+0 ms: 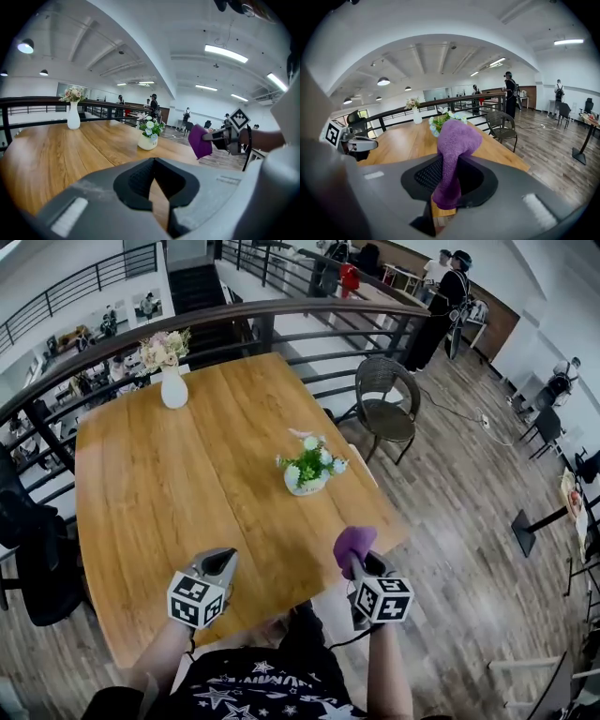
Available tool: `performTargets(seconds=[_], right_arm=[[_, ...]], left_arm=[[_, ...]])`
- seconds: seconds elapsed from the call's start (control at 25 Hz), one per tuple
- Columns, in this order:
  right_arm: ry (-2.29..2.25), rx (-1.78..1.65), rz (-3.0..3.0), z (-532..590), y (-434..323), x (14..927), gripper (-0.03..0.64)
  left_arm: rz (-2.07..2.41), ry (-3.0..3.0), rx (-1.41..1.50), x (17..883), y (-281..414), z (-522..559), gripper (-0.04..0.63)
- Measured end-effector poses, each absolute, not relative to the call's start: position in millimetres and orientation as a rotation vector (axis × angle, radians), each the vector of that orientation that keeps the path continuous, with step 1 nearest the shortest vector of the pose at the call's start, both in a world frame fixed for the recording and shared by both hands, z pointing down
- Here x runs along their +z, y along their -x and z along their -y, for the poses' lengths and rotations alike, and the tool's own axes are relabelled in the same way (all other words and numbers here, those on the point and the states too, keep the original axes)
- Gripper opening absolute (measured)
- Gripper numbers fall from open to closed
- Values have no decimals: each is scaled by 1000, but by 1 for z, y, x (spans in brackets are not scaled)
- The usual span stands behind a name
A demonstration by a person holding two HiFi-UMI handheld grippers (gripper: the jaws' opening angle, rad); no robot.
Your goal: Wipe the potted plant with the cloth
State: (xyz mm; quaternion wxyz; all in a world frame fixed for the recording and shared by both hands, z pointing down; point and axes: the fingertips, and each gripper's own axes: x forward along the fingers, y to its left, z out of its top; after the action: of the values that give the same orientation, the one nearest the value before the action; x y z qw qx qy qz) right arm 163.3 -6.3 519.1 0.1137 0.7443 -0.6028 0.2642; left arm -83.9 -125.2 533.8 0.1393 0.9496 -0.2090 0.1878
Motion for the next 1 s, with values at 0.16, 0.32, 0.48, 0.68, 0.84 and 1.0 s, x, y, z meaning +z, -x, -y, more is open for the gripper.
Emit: performTargets(seconds=[0.16, 0.32, 0.48, 0.68, 0.84, 1.0], right_arm=[[-2098, 773, 1822, 40, -191, 524, 81], [-2039, 756, 1858, 72, -223, 526, 81], [-1986, 753, 1865, 99, -255, 534, 81], [-1881, 767, 1902, 128, -277, 537, 81], [-1826, 764, 1906, 151, -294, 540, 81], [-1745, 746, 1913, 168, -308, 553, 81]], left_arm=[[697, -2707, 543, 537, 65, 142, 2], [758, -2695, 522, 533, 42, 155, 2], [829, -2683, 512, 528, 21, 170, 2], [831, -2653, 562, 524, -4, 175, 39], [799, -2677, 612, 527, -26, 180, 125], [808, -2742, 677, 537, -46, 182, 257]])
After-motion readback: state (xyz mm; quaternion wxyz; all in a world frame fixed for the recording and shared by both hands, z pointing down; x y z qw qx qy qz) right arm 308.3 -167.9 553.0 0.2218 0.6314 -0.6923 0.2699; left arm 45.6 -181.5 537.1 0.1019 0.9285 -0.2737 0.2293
